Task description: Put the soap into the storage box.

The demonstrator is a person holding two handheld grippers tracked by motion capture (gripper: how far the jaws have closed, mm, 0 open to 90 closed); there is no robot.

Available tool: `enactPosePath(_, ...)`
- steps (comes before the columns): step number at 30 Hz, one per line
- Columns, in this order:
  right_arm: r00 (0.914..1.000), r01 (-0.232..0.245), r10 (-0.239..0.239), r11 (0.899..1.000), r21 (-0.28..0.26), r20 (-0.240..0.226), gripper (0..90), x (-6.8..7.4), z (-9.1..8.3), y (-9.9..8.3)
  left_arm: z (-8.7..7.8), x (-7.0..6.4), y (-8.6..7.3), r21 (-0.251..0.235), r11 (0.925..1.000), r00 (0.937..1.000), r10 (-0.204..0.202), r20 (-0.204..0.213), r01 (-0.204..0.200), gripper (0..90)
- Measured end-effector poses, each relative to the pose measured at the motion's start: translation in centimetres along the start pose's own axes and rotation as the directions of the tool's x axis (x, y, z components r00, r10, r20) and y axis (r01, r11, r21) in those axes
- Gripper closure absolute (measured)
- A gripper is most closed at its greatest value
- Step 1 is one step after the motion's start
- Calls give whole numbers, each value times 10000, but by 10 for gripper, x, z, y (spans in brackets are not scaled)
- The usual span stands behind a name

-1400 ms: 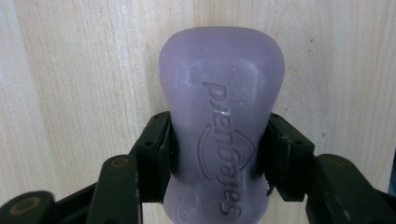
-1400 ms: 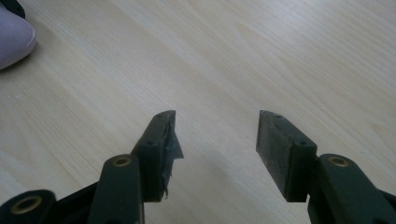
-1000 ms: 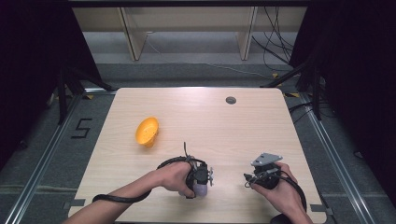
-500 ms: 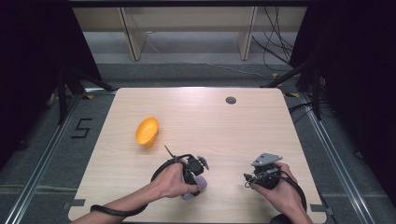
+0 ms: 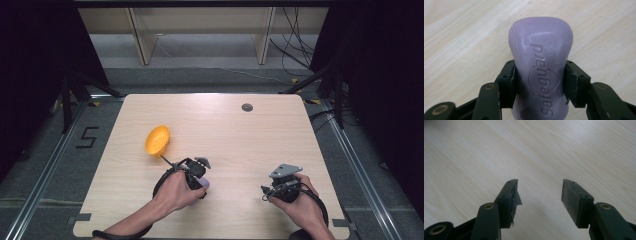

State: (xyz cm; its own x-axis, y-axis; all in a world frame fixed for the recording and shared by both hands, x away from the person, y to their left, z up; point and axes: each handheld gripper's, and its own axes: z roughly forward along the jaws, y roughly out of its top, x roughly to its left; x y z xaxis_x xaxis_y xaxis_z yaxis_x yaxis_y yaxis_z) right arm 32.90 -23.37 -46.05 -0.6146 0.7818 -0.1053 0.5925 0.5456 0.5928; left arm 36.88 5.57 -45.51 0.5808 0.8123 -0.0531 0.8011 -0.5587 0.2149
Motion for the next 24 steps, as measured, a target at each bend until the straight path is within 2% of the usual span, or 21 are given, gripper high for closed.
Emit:
enactPosePath(3,9999,139,-139,9999,-49,46,475,-1,1,0,-3,8,-1,-1,9998,9998,-192,23,192,488)
enactPosePath(4,10000,22,-22,10000,-4,6,475,0,0,0,-4,9,-2,-144,9977,9977,-662,106,664,488)
enactPosePath(5,10000,-4,4,10000,2,-1,476,0,0,0,-4,12,-3,-458,9953,9963,-857,10,856,489)
enactPosePath(8,10000,6,-6,10000,4,4,475,0,0,0,-9,25,-5,-646,9909,9929,-1184,-69,1177,488)
enactPosePath(10,10000,-1,1,10000,9,6,475,0,0,0,-10,28,-5,-646,9901,9920,-1259,-108,1250,489)
enactPosePath(15,10000,-17,17,10000,-17,9,475,0,0,0,-11,44,-9,-837,9816,9850,-1726,-20,1719,489)
enactPosePath(16,10000,-10,10,10000,-2,5,475,0,0,0,-11,50,-12,-802,9816,9847,-1742,-70,1731,489)
enactPosePath(24,9999,125,-125,9999,-22,22,475,0,1,0,-13,67,-18,-931,9781,9821,-1880,-125,1861,489)
